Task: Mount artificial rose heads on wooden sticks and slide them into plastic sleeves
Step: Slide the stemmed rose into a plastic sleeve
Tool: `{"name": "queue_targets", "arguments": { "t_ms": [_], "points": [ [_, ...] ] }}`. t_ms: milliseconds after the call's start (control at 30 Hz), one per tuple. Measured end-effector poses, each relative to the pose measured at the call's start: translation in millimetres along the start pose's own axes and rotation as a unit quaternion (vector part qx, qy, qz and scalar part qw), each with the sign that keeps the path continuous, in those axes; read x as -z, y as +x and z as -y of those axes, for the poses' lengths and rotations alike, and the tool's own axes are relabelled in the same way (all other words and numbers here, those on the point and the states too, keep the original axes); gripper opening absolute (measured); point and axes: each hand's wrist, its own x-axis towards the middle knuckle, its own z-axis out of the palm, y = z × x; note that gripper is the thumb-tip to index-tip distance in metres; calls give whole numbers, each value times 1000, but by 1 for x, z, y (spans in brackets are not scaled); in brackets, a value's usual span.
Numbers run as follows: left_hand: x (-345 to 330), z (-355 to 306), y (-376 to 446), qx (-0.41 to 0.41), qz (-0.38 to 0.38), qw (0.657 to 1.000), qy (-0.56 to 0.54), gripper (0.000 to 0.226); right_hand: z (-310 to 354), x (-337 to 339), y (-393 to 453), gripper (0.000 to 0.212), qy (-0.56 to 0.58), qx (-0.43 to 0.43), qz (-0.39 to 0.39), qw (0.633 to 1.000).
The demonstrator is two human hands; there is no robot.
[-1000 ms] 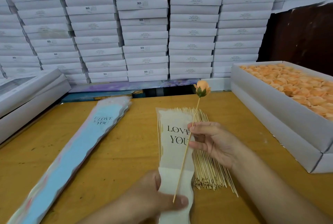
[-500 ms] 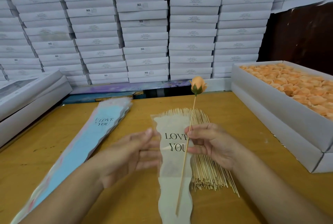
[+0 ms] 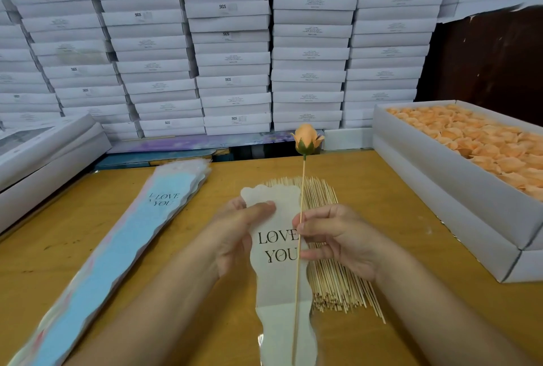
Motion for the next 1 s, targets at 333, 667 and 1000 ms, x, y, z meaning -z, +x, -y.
{"name": "queue_targets", "arguments": {
  "t_ms": [333, 667, 1000],
  "points": [
    [7, 9, 3, -1, 50, 999, 2, 12, -3, 0, 3, 17, -8, 28, -55, 998],
    [17, 17, 3, 3, 42, 998, 44, 25, -4, 2, 5, 15, -20, 10, -27, 999],
    [14, 23, 5, 16, 38, 999, 6, 21, -8, 5, 8, 9, -52, 6, -63, 997]
  ]
}}
